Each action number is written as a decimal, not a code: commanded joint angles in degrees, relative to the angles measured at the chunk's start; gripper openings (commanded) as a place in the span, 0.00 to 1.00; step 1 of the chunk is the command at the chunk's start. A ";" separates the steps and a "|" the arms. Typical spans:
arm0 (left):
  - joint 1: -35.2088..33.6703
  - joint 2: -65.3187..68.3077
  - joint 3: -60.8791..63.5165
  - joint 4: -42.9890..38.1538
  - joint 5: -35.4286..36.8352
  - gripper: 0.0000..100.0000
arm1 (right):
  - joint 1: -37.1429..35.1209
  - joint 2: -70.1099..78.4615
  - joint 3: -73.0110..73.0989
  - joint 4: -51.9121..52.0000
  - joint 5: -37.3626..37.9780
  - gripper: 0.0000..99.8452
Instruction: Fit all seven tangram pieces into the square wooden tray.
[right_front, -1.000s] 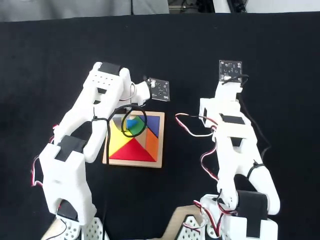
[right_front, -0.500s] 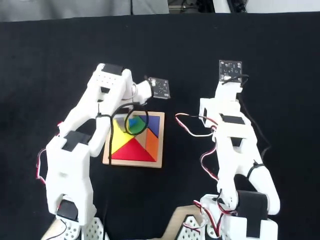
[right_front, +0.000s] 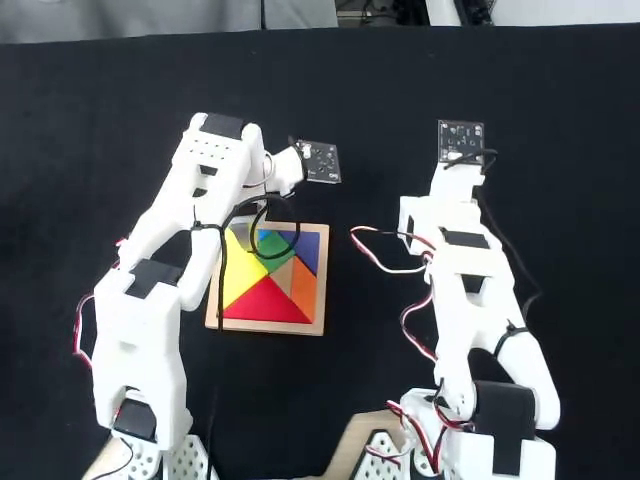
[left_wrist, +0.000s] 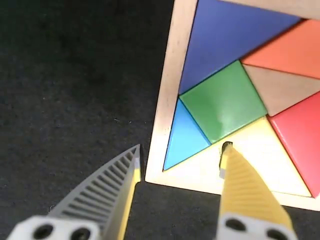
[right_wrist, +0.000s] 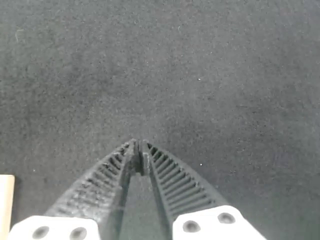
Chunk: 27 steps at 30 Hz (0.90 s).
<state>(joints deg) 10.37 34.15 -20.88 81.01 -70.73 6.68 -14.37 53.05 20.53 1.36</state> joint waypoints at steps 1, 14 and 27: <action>-0.66 -0.88 -3.65 0.97 1.23 0.26 | 0.35 -2.77 -0.75 -1.41 0.53 0.01; -9.27 -15.82 -9.01 8.18 28.84 0.26 | 0.35 -2.77 -0.66 -1.41 0.35 0.01; -17.89 -50.81 -2.42 19.25 48.88 0.26 | 0.26 -3.30 0.22 -1.41 0.44 0.01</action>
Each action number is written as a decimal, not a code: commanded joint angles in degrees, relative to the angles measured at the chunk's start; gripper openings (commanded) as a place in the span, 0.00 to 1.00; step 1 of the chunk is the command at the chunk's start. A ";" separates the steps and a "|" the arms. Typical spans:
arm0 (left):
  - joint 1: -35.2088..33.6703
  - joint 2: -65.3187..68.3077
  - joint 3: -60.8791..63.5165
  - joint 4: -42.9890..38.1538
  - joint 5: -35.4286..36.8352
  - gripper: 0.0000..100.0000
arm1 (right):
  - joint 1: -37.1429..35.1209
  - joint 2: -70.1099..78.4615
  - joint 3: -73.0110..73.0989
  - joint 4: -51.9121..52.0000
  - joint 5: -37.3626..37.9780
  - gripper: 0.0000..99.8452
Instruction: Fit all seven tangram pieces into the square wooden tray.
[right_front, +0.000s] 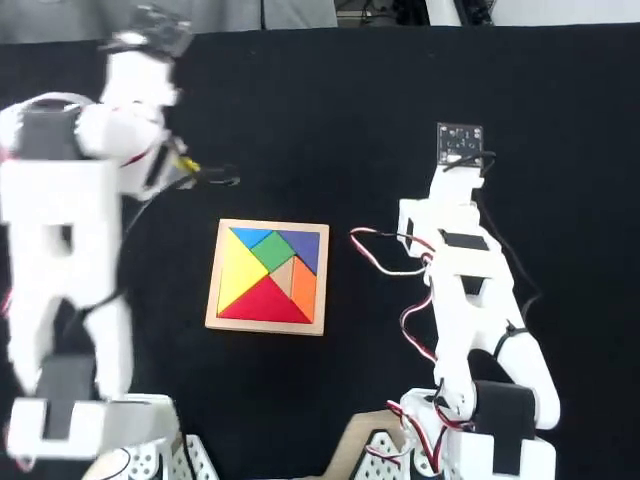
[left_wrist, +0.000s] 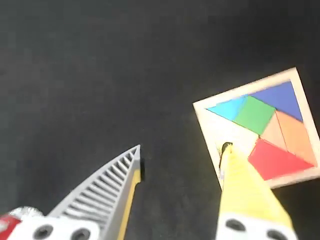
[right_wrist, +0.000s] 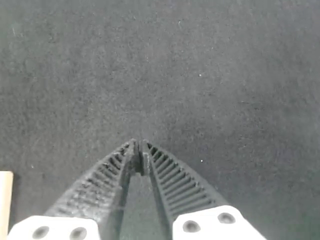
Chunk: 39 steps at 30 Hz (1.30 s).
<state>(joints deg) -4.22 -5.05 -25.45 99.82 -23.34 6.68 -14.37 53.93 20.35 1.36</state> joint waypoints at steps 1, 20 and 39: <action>-3.74 -14.42 3.12 0.44 1.49 0.26 | 0.26 -3.30 -0.66 -1.23 0.44 0.01; -3.65 -51.96 17.80 0.35 1.58 0.26 | -4.75 -70.29 14.02 -0.70 0.53 0.01; -4.18 -99.25 86.37 -43.78 20.13 0.26 | -6.51 -94.11 13.49 8.88 0.09 0.01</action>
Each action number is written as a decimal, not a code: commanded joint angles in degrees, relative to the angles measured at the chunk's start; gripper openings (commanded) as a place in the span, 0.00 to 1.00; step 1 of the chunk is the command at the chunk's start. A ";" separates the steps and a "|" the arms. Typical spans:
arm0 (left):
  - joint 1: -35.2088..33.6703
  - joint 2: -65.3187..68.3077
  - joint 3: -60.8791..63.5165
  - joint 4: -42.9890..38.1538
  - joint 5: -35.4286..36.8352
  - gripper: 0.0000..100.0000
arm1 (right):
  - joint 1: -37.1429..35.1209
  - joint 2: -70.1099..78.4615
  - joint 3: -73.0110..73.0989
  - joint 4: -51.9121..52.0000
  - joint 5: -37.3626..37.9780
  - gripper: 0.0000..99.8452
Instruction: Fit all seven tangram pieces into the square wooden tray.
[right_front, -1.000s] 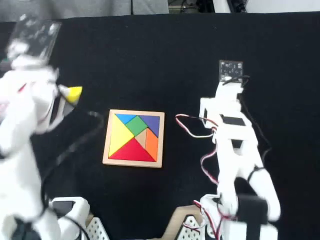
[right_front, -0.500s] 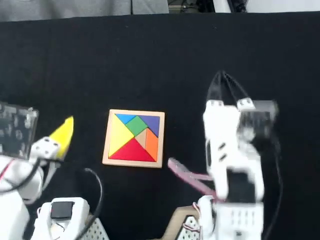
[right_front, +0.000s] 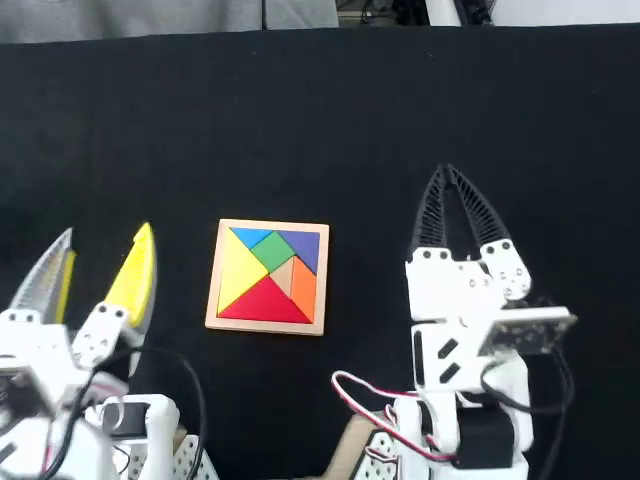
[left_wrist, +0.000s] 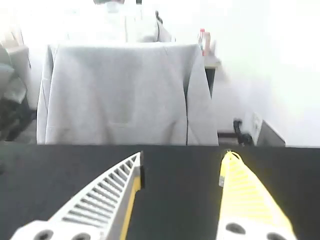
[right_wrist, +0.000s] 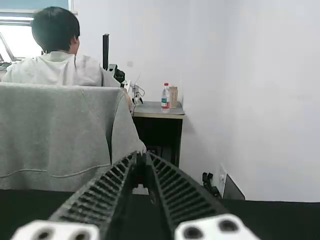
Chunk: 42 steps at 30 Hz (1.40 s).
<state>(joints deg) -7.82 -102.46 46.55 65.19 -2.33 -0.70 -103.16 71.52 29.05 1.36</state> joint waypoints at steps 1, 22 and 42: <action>-0.57 -0.62 16.48 -10.46 -0.88 0.26 | 0.88 -5.23 -4.18 0.26 0.09 0.01; -0.48 -0.97 50.86 -24.00 -0.97 0.26 | 1.14 -4.53 25.36 -5.10 0.09 0.01; -0.22 -0.97 50.86 7.21 -0.97 0.26 | 1.41 -5.23 25.01 43.87 0.53 0.01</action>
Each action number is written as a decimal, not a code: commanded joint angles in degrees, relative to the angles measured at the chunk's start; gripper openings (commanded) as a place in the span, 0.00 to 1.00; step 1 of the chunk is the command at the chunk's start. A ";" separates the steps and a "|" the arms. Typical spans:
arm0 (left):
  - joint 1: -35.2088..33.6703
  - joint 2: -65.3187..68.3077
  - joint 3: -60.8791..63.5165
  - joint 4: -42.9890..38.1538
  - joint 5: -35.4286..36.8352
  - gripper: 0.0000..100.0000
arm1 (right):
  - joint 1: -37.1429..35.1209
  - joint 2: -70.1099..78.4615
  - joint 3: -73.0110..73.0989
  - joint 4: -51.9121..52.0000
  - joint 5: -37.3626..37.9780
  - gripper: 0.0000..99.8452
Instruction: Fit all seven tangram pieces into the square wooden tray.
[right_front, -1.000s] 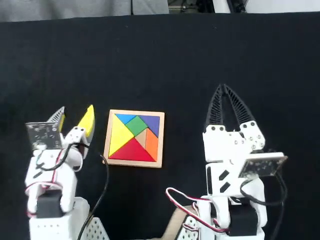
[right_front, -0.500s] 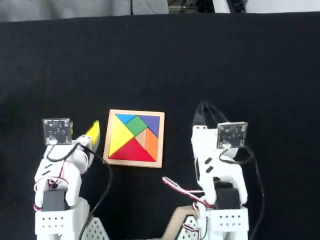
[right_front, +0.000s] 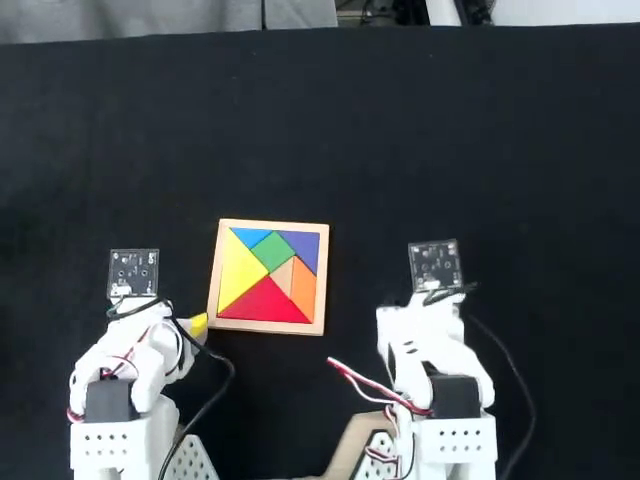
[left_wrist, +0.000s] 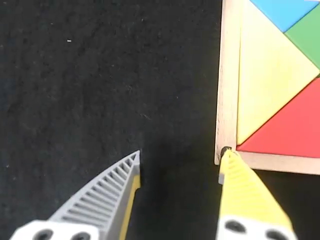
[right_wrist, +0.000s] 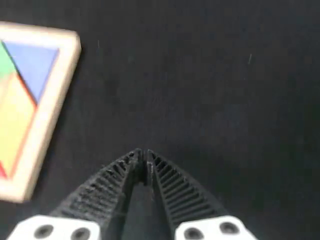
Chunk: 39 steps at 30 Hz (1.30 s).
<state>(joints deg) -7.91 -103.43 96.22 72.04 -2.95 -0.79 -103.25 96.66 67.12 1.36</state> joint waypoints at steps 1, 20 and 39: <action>-0.31 0.00 1.19 0.35 -0.35 0.26 | 2.11 -5.14 -0.13 5.36 0.53 0.01; -0.31 -0.26 1.19 0.35 -0.35 0.26 | 9.49 -5.23 -0.13 7.74 0.53 0.01; -0.31 -0.26 1.19 0.35 -0.35 0.26 | 9.49 -5.23 -0.13 7.74 0.53 0.01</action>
<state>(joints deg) -7.91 -103.52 96.22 72.13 -2.95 7.91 -103.25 96.66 74.42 1.45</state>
